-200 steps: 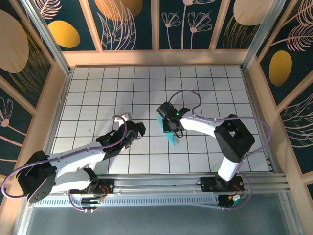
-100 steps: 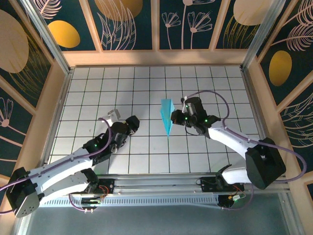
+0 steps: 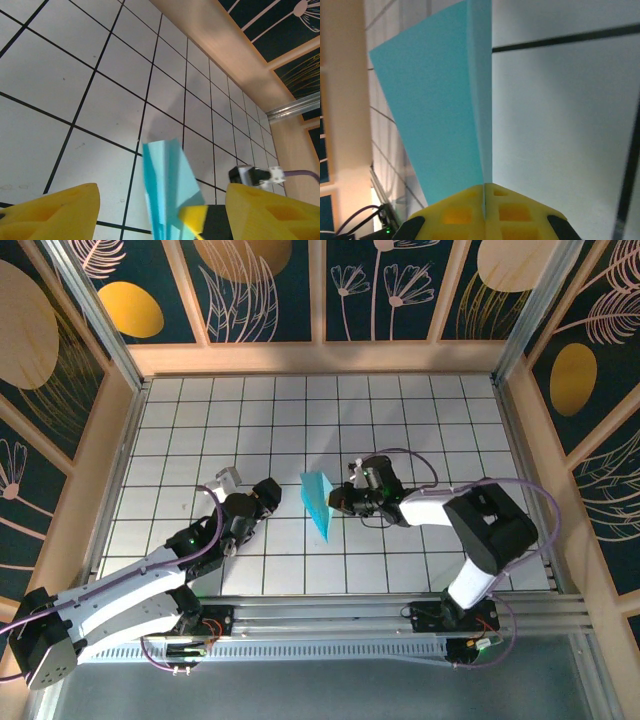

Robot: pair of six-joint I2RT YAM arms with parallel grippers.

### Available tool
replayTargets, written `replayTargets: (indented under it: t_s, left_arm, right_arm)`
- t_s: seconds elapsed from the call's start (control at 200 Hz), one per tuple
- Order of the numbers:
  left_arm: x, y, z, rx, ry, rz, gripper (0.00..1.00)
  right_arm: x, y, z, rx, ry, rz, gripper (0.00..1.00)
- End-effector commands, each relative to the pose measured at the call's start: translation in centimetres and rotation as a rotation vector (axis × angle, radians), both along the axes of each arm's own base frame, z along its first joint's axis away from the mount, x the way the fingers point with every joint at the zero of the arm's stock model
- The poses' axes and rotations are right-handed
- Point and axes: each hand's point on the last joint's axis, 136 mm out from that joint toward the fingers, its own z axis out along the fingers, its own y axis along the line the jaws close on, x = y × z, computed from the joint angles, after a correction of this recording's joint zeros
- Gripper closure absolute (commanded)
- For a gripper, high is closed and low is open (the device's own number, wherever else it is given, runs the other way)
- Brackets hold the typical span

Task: Fold a paper plane with a square sheet of paper (fold left side to right side)
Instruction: Turn over the paper plane at the center of the table.

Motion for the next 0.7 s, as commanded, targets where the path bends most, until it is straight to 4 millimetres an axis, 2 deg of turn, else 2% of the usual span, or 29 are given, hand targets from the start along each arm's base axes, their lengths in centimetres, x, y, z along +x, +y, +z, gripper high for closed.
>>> replayTargets:
  t_s: [0.0,0.125,0.245,0.455,0.696]
  left_arm:
    - [0.2,0.5,-0.2,0.005,0.000,0.025,0.33]
    - [0.2,0.4,-0.2,0.011,0.003,0.023,0.33]
    - [0.3,0.3,-0.4,0.017,0.006,0.022,0.33]
    - [0.4,-0.2,-0.6,0.021,0.014,0.009,0.33]
    - [0.6,-0.4,-0.8,0.033,0.023,0.001,0.33]
  right_arm:
    - [0.3,-0.3,-1.5,-0.019,0.013,-0.010,1.00]
    - [0.2,-2.0,-3.4,-0.112,0.026,-0.039,1.00]
    - [0.3,-3.2,-3.7,-0.176,0.013,-0.060,1.00]
    - [0.5,-4.1,-3.3,-0.228,-0.012,-0.064,0.97]
    - [0.7,-4.6,-2.6,-0.260,-0.035,-0.071,0.89]
